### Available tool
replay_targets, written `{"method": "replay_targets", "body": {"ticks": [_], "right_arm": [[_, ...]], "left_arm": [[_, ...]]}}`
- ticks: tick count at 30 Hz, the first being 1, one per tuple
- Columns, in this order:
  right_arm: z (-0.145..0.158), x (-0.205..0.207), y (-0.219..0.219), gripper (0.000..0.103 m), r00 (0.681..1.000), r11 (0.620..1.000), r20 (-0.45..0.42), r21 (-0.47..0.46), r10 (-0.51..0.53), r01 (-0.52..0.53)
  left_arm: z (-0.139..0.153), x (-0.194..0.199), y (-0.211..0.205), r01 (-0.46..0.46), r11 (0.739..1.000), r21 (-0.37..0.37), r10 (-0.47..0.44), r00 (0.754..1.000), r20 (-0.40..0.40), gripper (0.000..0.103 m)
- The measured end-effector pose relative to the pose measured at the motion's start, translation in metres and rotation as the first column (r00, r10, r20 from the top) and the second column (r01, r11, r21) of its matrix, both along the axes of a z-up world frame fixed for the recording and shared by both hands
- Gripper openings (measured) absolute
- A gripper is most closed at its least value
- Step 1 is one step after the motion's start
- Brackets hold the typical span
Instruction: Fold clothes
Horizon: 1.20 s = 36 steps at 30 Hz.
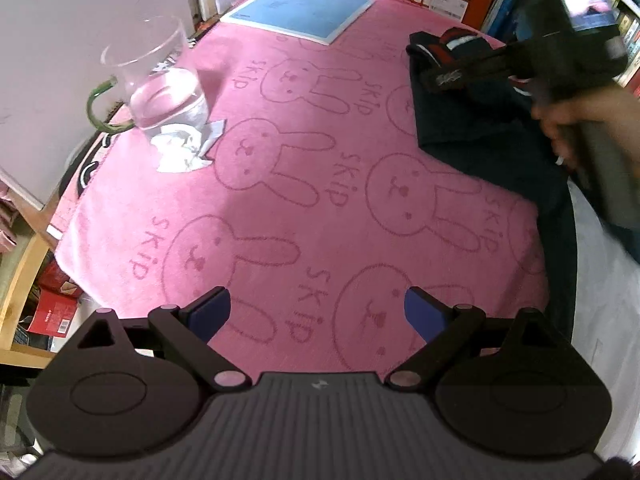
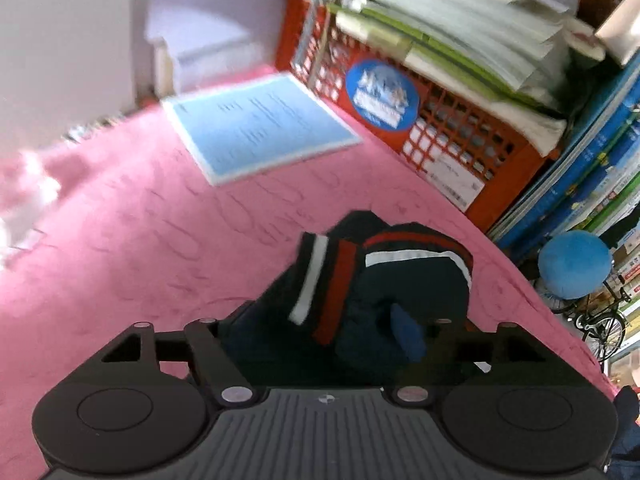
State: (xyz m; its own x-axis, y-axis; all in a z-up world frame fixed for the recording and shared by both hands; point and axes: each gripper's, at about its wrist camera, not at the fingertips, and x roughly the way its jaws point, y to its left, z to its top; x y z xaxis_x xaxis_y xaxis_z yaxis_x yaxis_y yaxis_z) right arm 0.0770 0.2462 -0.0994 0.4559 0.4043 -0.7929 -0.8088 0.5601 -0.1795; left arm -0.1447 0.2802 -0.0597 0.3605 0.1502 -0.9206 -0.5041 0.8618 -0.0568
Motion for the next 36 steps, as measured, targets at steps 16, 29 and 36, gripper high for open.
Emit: {"method": "replay_targets", "body": {"ticks": [16,29,36], "right_arm": [[0.05,0.053,-0.199,0.008,0.563,0.496,-0.803,0.414,-0.196,0.763],[0.022,-0.03,-0.107,0.062,0.967,0.996,0.239,0.035,-0.092,0.086],[-0.035,0.001,-0.009,0.079,0.972,0.992,0.216,-0.103,0.096,-0.075]], "left_arm": [[0.014,0.023,0.025,-0.06,0.998,0.009,0.059,0.989,0.133,0.095],[0.006,0.043,0.021,-0.01,1.0,0.01,0.009,0.993,0.118,0.095],[0.012,0.038,0.013,0.019,0.998,0.065,-0.025,0.995,0.093,0.096]]}}
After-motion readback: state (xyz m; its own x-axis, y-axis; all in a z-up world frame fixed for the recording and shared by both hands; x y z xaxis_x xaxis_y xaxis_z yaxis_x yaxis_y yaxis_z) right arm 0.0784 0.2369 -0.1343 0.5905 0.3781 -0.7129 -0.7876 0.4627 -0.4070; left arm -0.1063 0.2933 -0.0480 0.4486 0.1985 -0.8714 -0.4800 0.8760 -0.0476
